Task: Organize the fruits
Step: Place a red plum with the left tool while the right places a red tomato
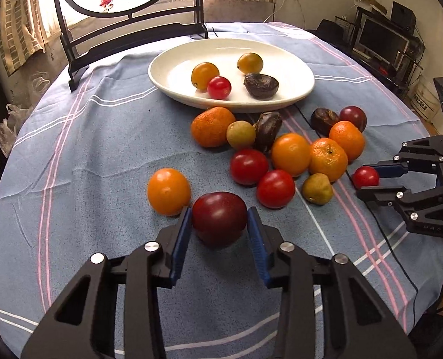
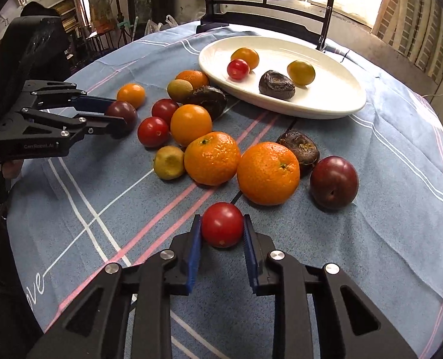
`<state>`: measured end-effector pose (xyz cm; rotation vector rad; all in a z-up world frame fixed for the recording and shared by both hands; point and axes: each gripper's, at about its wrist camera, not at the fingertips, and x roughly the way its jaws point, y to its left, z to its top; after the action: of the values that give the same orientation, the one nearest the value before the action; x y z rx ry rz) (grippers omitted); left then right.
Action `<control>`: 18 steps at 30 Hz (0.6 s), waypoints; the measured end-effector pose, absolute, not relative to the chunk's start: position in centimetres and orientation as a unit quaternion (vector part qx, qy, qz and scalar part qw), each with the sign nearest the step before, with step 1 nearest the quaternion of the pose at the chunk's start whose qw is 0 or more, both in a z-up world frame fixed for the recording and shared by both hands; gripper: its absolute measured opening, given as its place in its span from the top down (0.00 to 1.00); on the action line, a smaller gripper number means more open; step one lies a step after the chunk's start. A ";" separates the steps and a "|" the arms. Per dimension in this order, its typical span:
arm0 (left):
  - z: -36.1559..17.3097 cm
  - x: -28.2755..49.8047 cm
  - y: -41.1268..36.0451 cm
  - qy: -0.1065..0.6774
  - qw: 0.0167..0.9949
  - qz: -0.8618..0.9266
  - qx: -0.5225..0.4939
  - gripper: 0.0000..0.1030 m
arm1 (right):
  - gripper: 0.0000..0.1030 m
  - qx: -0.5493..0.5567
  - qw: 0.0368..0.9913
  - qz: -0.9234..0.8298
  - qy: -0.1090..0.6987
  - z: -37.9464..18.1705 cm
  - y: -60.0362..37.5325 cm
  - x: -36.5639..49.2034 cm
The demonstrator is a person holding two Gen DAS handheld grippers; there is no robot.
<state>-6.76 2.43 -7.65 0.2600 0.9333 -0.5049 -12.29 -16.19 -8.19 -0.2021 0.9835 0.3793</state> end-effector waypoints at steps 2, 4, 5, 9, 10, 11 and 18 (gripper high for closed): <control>-7.5 -7.1 2.5 0.442 0.855 -0.241 0.125 0.65 | 0.75 -0.096 0.860 0.181 0.467 -8.0 -16.3 -12.5; -7.1 -7.3 2.6 0.437 0.857 -0.243 0.123 0.65 | 0.75 -0.098 0.861 0.182 0.464 -7.8 -16.3 -12.7; -6.8 -7.4 2.7 0.434 0.858 -0.245 0.120 0.65 | 0.75 -0.095 0.862 0.183 0.464 -7.7 -16.4 -12.7; -4.8 -7.4 2.5 0.414 0.866 -0.255 0.113 0.65 | 0.75 -0.088 0.869 0.182 0.452 -6.3 -16.9 -12.4; -4.2 -7.1 2.3 0.409 0.868 -0.256 0.113 0.65 | 0.75 -0.088 0.872 0.181 0.447 -5.8 -17.1 -12.1; -3.4 -6.6 2.0 0.401 0.872 -0.256 0.115 0.64 | 0.75 -0.092 0.877 0.176 0.438 -5.0 -17.2 -11.8; 3.2 -1.8 -0.9 0.340 0.901 -0.251 0.096 0.64 | 0.75 -0.075 0.917 0.146 0.363 2.3 -18.7 -6.5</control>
<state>-1.83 -0.93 3.17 0.1980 0.7036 -0.5183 -6.50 -18.69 2.27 -0.1535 0.7457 0.3003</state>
